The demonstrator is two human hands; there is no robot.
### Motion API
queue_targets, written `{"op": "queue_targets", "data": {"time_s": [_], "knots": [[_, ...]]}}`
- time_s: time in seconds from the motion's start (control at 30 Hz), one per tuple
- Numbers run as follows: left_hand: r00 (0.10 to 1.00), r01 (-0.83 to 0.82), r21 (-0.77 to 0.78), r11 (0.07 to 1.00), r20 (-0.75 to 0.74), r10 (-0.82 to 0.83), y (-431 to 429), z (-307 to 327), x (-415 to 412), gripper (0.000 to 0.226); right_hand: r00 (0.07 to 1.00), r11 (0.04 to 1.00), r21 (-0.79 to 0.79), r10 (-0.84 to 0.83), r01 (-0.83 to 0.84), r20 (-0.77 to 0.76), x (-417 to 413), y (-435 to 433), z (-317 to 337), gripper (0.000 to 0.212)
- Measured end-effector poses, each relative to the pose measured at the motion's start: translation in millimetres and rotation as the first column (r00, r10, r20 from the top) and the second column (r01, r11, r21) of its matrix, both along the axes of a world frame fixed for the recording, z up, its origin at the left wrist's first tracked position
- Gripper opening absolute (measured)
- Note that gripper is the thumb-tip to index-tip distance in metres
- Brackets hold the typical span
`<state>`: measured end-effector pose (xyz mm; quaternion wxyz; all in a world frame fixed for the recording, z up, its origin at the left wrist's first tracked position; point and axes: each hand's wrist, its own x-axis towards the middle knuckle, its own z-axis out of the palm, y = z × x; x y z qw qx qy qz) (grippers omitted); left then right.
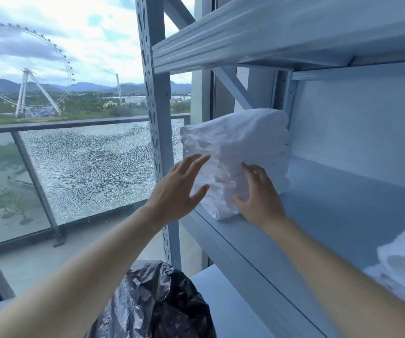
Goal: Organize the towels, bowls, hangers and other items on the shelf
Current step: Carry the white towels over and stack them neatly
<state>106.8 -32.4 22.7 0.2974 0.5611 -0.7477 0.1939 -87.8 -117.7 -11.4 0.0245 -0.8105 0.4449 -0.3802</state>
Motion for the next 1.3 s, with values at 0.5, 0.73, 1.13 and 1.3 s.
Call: {"op": "queue_targets", "data": {"time_s": [0.5,0.73,1.13,1.3], "knots": [[0.97,0.211,-0.006,0.977,-0.124,-0.21,54.2,13.9,-72.2,0.05,0.984,0.988,-0.122,-0.108,0.091,-0.139,-61.4,132.0,59.9,0.065],[0.922,0.368,-0.057,0.928,-0.109,-0.373,70.5,29.5,-139.3,0.048,0.956,0.944,-0.274,-0.236,0.183,-0.175,-123.9,177.7,98.4,0.059],[0.828,0.557,-0.078,0.827,-0.023,-0.56,86.6,39.7,-286.6,0.04,0.929,0.926,-0.215,-0.343,0.309,-0.139,-281.6,207.3,107.9,0.045],[0.85,0.526,-0.053,0.849,0.043,-0.524,83.9,23.9,-318.8,0.039,0.959,0.968,-0.109,-0.24,0.225,-0.153,-336.4,212.1,92.6,0.03]]}}
